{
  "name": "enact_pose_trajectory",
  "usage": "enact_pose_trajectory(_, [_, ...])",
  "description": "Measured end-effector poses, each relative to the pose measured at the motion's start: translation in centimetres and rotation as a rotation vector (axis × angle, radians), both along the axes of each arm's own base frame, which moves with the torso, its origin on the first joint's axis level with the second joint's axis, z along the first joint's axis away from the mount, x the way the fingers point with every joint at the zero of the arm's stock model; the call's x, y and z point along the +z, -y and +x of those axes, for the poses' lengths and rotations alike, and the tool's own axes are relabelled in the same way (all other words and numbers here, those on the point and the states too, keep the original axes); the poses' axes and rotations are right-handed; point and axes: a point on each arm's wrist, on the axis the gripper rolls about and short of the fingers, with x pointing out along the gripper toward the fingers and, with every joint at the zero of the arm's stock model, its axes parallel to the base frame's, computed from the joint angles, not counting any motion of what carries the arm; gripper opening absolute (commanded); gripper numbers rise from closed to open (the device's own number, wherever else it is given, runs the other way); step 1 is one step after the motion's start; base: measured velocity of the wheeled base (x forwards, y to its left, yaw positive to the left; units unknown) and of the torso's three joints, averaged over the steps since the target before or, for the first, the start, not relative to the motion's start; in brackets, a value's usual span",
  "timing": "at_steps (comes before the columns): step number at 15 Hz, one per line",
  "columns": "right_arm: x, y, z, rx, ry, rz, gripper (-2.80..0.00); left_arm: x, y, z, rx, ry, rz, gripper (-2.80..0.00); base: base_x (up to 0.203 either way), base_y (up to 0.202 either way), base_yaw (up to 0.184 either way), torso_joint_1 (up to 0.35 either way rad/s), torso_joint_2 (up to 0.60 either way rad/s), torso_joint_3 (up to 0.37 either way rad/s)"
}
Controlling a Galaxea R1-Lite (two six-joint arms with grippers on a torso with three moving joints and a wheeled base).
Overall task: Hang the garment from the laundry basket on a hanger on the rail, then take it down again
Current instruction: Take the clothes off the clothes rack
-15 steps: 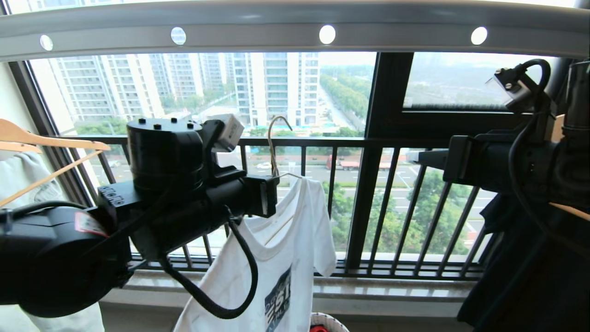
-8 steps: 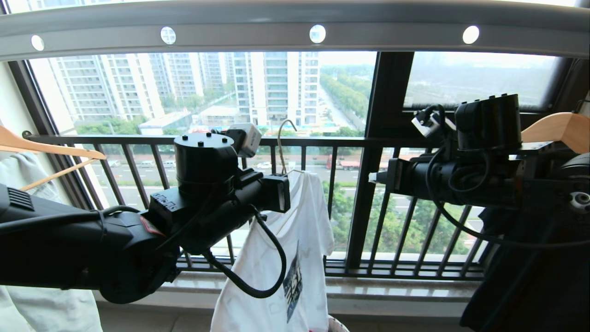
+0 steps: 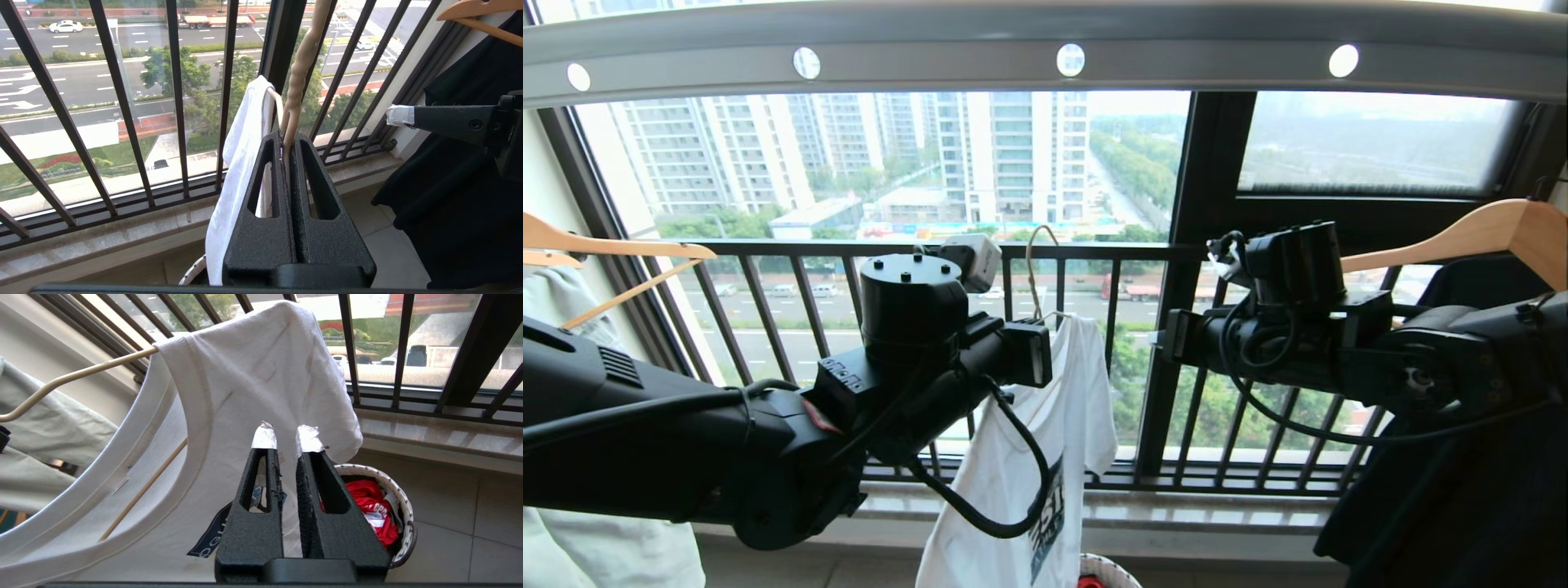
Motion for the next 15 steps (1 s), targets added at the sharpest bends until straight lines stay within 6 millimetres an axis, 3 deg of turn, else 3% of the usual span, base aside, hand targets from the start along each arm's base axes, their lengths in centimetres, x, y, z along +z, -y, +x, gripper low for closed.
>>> enact_pose_trajectory(4, [-1.3, -2.2, -0.5, -0.020, -0.004, -0.055, 0.00, -0.8, 0.7, 0.1, 0.013, -0.023, 0.000, -2.80, 0.000, 0.000, 0.000, 0.000, 0.00, 0.000])
enact_pose_trajectory(8, [-1.6, -4.9, -0.6, -0.148, 0.125, -0.147, 0.00, -0.6, 1.8, -0.3, 0.033, 0.025, -0.043, -2.80, 0.000, 0.000, 0.000, 0.000, 0.00, 0.000])
enact_pose_trajectory(15, [-2.8, -7.1, -1.4, -0.157, 0.149, -0.207, 0.00, 0.0, 2.3, -1.2, 0.039, 0.039, -0.052, -2.80, 0.000, 0.000, 0.000, 0.000, 0.00, 0.000])
